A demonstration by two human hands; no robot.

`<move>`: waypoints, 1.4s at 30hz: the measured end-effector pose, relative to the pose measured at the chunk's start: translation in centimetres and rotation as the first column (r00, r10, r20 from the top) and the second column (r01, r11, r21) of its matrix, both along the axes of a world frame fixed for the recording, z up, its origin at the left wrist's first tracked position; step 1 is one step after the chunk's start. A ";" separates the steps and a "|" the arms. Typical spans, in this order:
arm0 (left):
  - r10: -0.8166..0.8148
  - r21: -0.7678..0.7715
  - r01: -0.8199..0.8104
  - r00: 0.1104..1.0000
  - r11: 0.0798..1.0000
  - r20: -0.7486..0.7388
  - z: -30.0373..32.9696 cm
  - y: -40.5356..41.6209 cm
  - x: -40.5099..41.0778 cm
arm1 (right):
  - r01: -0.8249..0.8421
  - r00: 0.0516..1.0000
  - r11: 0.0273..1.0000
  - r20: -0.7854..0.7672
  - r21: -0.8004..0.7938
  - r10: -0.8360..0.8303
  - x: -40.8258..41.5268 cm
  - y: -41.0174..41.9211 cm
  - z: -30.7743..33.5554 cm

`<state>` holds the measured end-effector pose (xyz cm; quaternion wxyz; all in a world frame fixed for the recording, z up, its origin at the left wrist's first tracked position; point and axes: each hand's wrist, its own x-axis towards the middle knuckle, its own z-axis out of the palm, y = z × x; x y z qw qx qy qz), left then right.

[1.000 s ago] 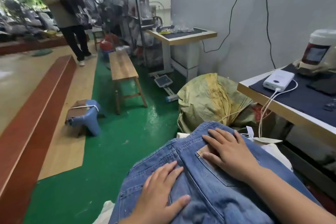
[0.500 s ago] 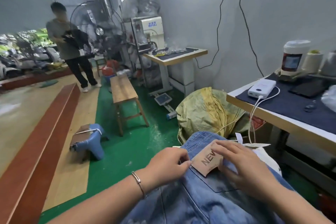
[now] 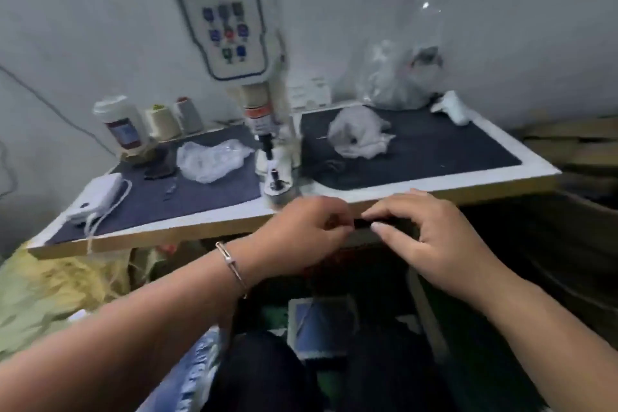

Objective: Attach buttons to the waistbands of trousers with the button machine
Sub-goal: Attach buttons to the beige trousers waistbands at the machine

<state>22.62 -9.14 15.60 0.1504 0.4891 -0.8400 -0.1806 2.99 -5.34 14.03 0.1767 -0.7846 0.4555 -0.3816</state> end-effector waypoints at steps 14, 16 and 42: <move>-0.602 0.504 0.519 0.799 0.691 0.003 -18.1 10.9 -29.3 | 0.902 0.345 0.192 -0.376 0.388 -0.860 -24.4 27.6 -13.3; -0.625 0.519 0.520 0.780 0.678 0.036 -20.2 12.2 -30.1 | 0.925 0.268 0.104 -0.433 0.366 -0.861 -24.3 29.9 -15.5; -0.375 0.621 0.383 0.915 0.684 -0.150 -20.4 10.0 -34.8 | 0.947 0.277 0.142 -0.510 0.288 -0.815 -24.7 32.6 -15.5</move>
